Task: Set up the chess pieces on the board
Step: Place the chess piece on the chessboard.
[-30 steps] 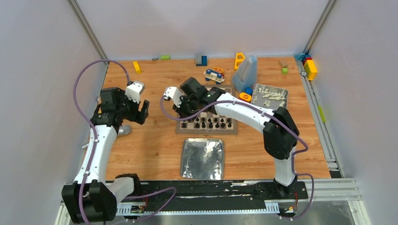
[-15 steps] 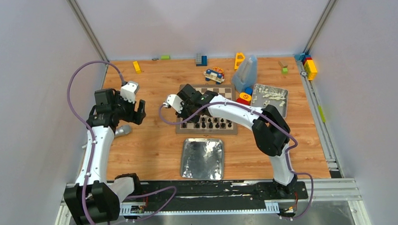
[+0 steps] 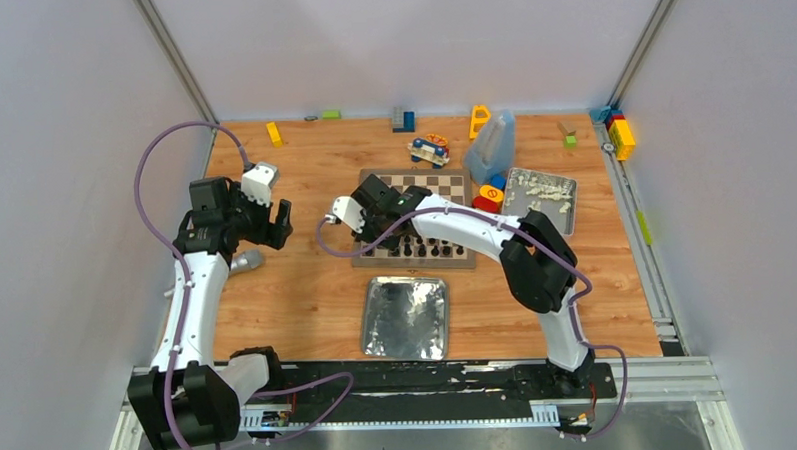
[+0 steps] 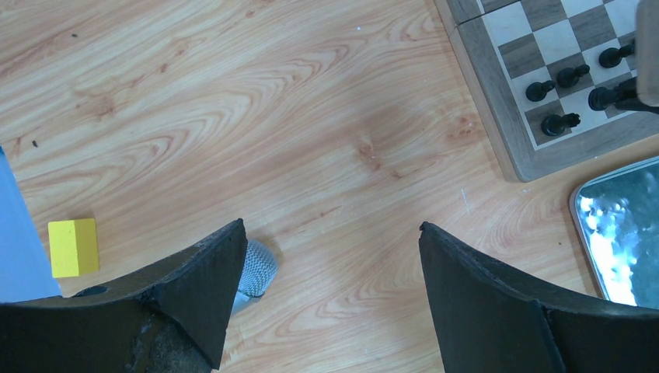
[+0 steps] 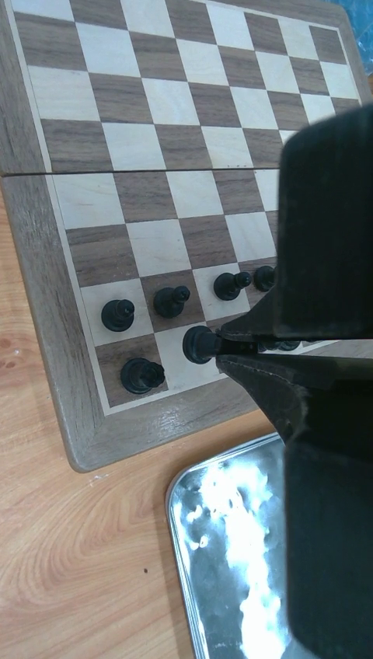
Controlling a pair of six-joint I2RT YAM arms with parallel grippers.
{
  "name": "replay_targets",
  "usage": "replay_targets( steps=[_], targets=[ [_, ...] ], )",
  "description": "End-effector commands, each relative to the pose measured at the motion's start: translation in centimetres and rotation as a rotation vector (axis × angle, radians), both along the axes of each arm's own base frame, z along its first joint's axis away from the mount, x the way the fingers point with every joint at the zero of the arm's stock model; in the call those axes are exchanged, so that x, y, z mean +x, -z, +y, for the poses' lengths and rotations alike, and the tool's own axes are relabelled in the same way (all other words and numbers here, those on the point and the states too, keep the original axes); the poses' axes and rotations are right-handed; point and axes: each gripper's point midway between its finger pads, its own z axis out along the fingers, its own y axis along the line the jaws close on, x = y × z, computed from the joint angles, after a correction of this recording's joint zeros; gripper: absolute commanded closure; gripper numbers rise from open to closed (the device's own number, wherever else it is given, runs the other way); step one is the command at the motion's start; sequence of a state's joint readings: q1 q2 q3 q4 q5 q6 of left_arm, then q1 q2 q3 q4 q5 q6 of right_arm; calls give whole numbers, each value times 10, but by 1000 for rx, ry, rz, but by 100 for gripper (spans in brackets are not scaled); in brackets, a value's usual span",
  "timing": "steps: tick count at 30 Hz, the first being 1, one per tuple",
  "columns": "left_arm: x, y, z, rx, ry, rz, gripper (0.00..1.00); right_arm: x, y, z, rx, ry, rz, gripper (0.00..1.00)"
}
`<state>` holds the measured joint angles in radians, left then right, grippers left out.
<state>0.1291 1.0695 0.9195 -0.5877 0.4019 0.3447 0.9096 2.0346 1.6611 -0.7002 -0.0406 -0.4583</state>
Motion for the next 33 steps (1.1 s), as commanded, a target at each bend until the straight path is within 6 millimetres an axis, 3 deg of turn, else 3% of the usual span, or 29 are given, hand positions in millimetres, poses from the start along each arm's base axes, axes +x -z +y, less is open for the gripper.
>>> replay_targets(
  steps=[1,33],
  targets=[
    [5,-18,0,-12,-6,-51,11,2,8,1,-36,-9,-14,99],
    [4,-18,0,-5,0,-59,10,-5,18,1,-88,-36,20,96]
  ],
)
